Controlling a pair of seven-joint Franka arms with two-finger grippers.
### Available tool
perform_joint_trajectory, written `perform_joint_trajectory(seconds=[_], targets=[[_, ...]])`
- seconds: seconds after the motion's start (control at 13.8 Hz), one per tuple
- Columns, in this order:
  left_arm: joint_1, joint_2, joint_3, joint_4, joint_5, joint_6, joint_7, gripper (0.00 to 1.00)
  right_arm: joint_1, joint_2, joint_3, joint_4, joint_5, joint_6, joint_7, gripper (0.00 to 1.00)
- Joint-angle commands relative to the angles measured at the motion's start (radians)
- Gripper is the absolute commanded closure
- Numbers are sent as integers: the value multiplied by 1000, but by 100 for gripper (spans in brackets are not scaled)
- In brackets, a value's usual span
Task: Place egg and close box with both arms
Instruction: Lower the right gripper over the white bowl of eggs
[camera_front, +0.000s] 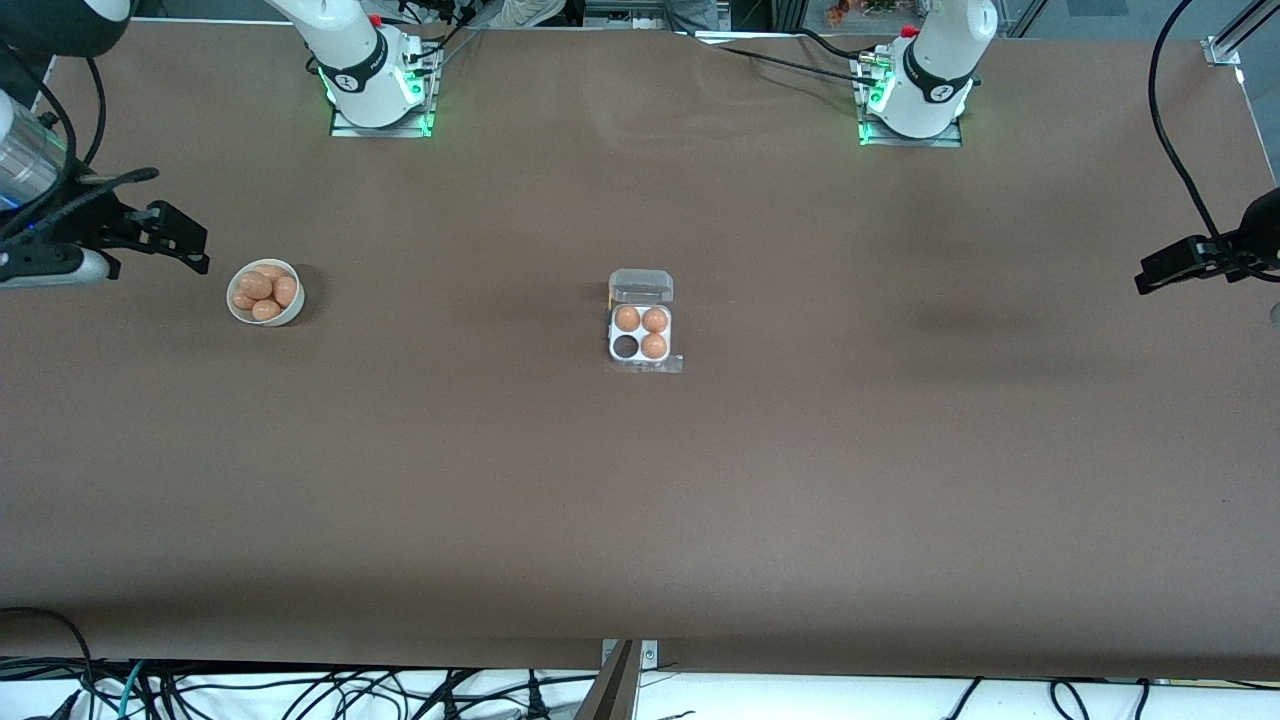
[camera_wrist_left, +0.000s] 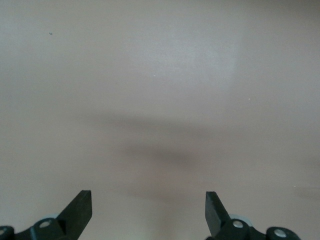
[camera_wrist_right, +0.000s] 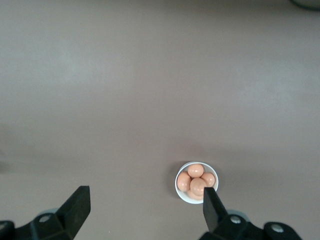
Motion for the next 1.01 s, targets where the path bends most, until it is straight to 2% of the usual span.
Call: perform_joint_trajectory(seconds=[0.0, 0.22, 0.36, 0.58, 0.94], targets=[[9, 13, -5, 29, -21, -12, 0, 0, -13, 54, 4, 1, -16, -39, -1, 0], [12, 13, -5, 31, -21, -11, 0, 0, -22, 95, -1, -24, -38, -68, 13, 0], [12, 15, -5, 32, -21, -6, 2, 0, -33, 92, -27, -112, -42, 20, 11, 0], [12, 26, -5, 34, -23, -5, 2, 0, -32, 57, -65, -324, -43, 229, 4, 0], [12, 25, -5, 34, -21, -5, 2, 0, -33, 60, -104, -553, -45, 488, -1, 0]])
